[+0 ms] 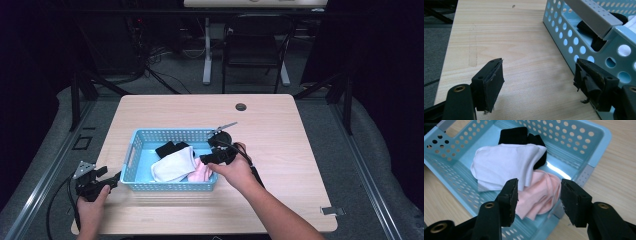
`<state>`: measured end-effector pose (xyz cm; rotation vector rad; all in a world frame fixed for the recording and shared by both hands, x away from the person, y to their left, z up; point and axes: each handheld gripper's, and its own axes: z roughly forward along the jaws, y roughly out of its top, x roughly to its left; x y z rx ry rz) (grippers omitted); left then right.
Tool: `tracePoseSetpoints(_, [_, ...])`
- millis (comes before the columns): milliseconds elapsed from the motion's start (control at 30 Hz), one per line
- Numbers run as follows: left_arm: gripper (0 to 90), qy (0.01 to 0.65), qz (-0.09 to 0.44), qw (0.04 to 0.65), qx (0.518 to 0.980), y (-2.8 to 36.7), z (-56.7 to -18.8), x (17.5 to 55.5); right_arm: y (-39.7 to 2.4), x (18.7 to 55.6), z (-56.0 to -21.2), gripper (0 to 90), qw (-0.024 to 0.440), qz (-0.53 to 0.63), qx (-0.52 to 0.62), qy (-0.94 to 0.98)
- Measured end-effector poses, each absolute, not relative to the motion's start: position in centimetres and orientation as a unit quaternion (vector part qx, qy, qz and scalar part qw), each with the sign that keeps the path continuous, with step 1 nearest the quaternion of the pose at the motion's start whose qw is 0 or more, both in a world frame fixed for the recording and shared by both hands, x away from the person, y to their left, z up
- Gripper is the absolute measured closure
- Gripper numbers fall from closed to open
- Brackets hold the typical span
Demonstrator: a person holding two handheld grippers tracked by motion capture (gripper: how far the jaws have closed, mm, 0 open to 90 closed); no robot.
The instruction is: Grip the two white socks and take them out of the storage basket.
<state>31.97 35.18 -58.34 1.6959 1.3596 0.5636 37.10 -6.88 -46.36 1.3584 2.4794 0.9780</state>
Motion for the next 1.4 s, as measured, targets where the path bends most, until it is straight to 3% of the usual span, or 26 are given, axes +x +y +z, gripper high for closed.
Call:
tracePoseSetpoints(533, [23.6, 0.546, 0.226, 0.435, 0.68, 35.2, -58.3, 32.0, -2.1, 40.4, -48.6, 63.2, -0.006, 0.289, 0.496, 0.819])
tracePoseSetpoints(1033, [23.5, 0.545, 0.226, 0.436, 0.68, 35.2, -58.3, 32.0, 0.0, 42.3, -50.4, 67.9, -0.008, 0.24, 0.513, 0.824])
tracePoseSetpoints(1400, [23.5, 0.545, 0.225, 0.438, 0.679, 35.2, -58.3, 32.0, 0.1, 42.9, -51.3, 72.0, -0.04, 0.22, 0.519, 0.825])
